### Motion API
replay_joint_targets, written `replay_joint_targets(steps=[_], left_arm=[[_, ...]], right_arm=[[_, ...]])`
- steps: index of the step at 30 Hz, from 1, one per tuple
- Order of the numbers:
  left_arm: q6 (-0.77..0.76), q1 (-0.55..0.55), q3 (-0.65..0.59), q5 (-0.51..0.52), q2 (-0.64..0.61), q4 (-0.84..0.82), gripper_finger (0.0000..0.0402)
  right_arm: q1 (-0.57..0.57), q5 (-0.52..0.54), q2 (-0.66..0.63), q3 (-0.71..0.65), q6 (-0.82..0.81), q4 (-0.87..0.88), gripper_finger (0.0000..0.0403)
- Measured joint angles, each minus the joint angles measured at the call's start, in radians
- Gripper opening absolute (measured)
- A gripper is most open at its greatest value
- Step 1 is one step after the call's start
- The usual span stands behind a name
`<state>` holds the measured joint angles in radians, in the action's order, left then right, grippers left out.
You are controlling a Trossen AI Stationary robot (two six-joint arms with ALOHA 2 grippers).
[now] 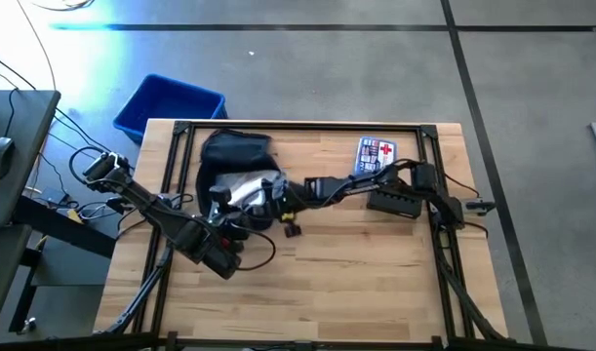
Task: Unpack backpack
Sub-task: Put the transparent zip bag into the black backpack
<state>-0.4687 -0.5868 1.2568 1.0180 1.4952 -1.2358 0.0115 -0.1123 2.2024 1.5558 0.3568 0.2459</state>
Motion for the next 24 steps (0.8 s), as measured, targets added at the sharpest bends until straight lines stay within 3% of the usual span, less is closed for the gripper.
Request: replay_joint_targets(steps=[7,11,14,18,24], left_arm=[[0.061,-0.039,0.000,-0.040,0.035,0.248,0.0000],[0.179,-0.053,0.000,-0.102,0.117,0.480,0.0000],[0.276,-0.056,0.000,-0.173,0.201,0.676,0.0000],[0.382,-0.066,0.000,-0.175,0.296,0.879,0.0000],[0.382,-0.098,0.013,-0.234,0.333,0.976,0.0015]], right_arm=[[-0.175,-0.020,-0.005,0.004,-0.099,0.326,0.0001],[-0.300,-0.015,-0.011,0.006,-0.176,0.454,0.0000],[-0.383,0.008,-0.013,0.005,-0.240,0.485,0.0000],[-0.462,0.059,-0.013,0.003,-0.329,0.489,0.0000],[-0.533,0.174,-0.011,0.003,-0.503,0.499,0.0000]])
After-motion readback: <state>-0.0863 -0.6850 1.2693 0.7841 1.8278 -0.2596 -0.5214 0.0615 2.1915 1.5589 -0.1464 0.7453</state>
